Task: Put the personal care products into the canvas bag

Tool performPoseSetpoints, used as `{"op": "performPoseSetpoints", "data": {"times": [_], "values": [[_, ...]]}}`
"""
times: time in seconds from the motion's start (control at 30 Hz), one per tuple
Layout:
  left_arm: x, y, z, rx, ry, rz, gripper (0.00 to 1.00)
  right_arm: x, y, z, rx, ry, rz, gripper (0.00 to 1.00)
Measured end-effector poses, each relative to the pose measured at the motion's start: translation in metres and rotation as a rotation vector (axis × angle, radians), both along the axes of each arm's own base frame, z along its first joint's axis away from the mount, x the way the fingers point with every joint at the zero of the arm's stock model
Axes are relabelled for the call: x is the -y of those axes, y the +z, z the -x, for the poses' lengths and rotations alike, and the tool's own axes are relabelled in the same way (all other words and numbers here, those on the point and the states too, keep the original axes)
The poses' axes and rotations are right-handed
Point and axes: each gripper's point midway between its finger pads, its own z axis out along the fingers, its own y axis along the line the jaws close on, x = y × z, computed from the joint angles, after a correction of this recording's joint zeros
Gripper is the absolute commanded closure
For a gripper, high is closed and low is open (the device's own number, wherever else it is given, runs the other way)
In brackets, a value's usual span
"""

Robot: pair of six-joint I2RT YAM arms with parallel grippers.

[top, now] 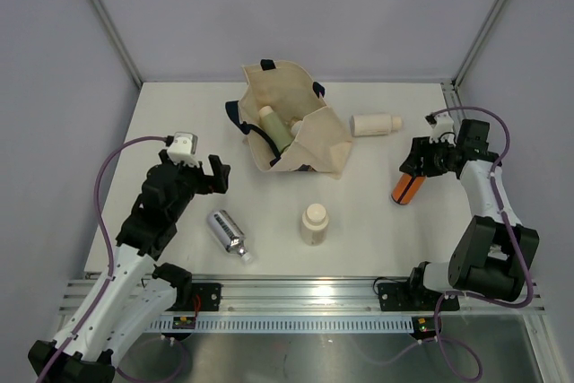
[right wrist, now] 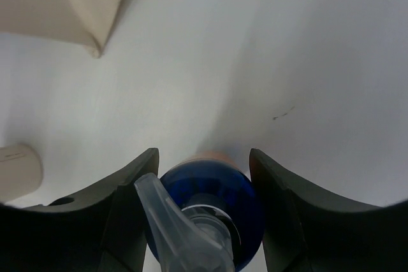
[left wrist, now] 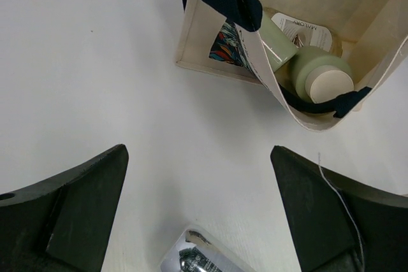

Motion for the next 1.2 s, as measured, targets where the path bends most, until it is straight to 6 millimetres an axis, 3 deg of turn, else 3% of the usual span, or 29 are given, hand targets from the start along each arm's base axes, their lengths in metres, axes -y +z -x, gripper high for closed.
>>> {"op": "performPoseSetpoints", "data": {"times": [0.33,0.53,0.77,0.93,0.97,1.1,1.2], "values": [[-0.005,0.004,0.002,0.005,0.043,0.037,0.01,-0.051,0.051,0.009,0.023,0.191,-0.301,1.00],[-0.005,0.010,0.009,0.021,0.037,0.061,0.01,-0.080,0.101,0.000,0.104,0.330,-0.357,1.00],[-0.005,0.007,0.011,-0.001,0.044,0.077,0.01,-0.156,0.175,0.003,0.240,0.586,-0.370,1.00],[-0.006,-0.008,0.009,-0.073,0.085,0.105,0.01,-0.219,0.228,-0.001,0.316,0.722,-0.401,1.00],[-0.007,-0.012,0.010,-0.099,0.104,0.113,0.01,-0.240,0.238,-0.001,0.330,0.767,-0.410,1.00],[-0.010,-0.030,0.017,-0.205,0.176,0.168,0.01,-0.292,0.272,-0.035,0.398,0.820,-0.422,1.00],[-0.011,-0.034,0.024,-0.258,0.216,0.229,0.01,-0.329,0.283,-0.081,0.455,0.813,-0.412,1.00]]}}
